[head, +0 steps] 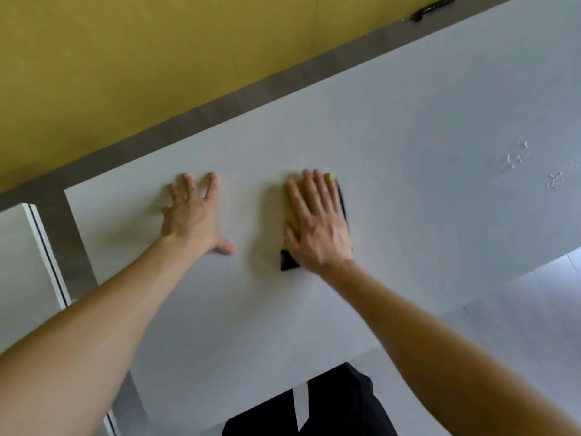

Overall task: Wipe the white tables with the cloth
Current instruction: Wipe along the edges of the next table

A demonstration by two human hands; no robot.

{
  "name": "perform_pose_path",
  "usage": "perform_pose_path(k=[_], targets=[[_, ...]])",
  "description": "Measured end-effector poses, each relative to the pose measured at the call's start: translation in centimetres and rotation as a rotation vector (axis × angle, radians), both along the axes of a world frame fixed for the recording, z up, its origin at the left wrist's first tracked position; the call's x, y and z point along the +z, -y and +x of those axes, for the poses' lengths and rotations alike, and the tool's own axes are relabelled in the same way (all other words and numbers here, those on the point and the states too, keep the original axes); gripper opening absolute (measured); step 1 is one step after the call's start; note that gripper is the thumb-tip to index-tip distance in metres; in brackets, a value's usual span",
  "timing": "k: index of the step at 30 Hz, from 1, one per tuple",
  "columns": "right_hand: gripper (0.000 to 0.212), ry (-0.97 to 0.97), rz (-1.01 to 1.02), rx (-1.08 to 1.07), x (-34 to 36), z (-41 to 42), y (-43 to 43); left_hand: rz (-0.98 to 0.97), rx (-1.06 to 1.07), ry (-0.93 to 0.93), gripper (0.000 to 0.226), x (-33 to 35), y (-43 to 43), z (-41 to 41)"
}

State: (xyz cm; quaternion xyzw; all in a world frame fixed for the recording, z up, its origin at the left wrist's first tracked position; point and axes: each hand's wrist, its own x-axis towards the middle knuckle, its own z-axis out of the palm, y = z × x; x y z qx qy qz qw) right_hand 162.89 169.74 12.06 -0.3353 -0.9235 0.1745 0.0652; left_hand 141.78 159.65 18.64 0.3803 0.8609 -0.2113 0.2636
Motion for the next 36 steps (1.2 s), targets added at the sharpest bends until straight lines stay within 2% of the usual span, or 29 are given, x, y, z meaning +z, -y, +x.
perform_pose_path(k=[3, 5, 7, 9, 13, 15, 17, 19, 22, 24, 25, 28, 32, 34, 36], targets=[[0.084, -0.019, -0.086, 0.422, 0.3, -0.8, 9.1, 0.018, -0.026, -0.016, 0.160, -0.3, 0.1, -0.3], [0.089, -0.003, -0.089, 0.574, 0.0, -0.7, 8.7, 0.030, -0.026, -0.016, 0.157, -0.4, 0.4, -0.5], [0.092, 0.000, -0.059, 0.642, -0.8, -0.2, 4.2, 0.019, -0.038, -0.012, 0.162, -0.3, 0.4, -0.5], [0.085, -0.002, -0.024, 0.496, -1.7, 1.0, -2.8, 0.007, -0.048, -0.007, 0.169, -0.2, 0.3, -0.5], [0.076, 0.078, 0.032, -0.018, -1.2, 4.1, -14.9, 0.020, -0.049, -0.038, 0.172, -0.5, 0.4, -0.5], [0.077, 0.117, 0.043, -0.208, -1.0, 3.5, -15.7, 0.029, -0.055, -0.039, 0.171, -0.6, 0.5, -0.5], [0.079, 0.133, 0.052, -0.323, -0.4, 0.8, -12.0, 0.027, -0.036, -0.018, 0.172, -0.5, 0.5, -0.3], [0.077, 0.103, 0.043, -0.192, 0.2, -2.6, -6.1, 0.019, -0.006, -0.006, 0.172, -0.5, 0.3, -0.3], [0.073, 0.071, 0.014, 0.303, 0.6, -7.6, 1.8, 0.046, 0.014, -0.030, 0.159, -1.0, 0.5, -0.3], [0.076, 0.074, 0.008, 0.464, 0.8, -9.1, 3.3, 0.064, 0.022, -0.052, 0.149, -1.4, 0.8, -0.2], [0.074, 0.047, 0.007, 0.498, 0.5, -8.9, 2.5, 0.065, 0.037, -0.045, 0.151, -1.3, 0.8, -0.2], [0.065, -0.004, 0.029, 0.396, -0.7, -4.6, -4.3, 0.036, 0.069, 0.012, 0.167, -0.5, 0.2, -0.1], [0.072, 0.092, 0.067, 0.001, -1.1, 2.3, -17.8, 0.034, 0.099, 0.032, 0.168, -0.3, 0.2, -0.1], [0.074, 0.149, 0.084, -0.181, -0.7, 1.6, -19.4, 0.037, 0.097, 0.026, 0.168, -0.6, 0.3, -0.2], [0.077, 0.135, 0.098, -0.193, -0.5, -2.0, -16.2, 0.033, 0.084, 0.023, 0.169, -0.9, 0.4, -0.3]])
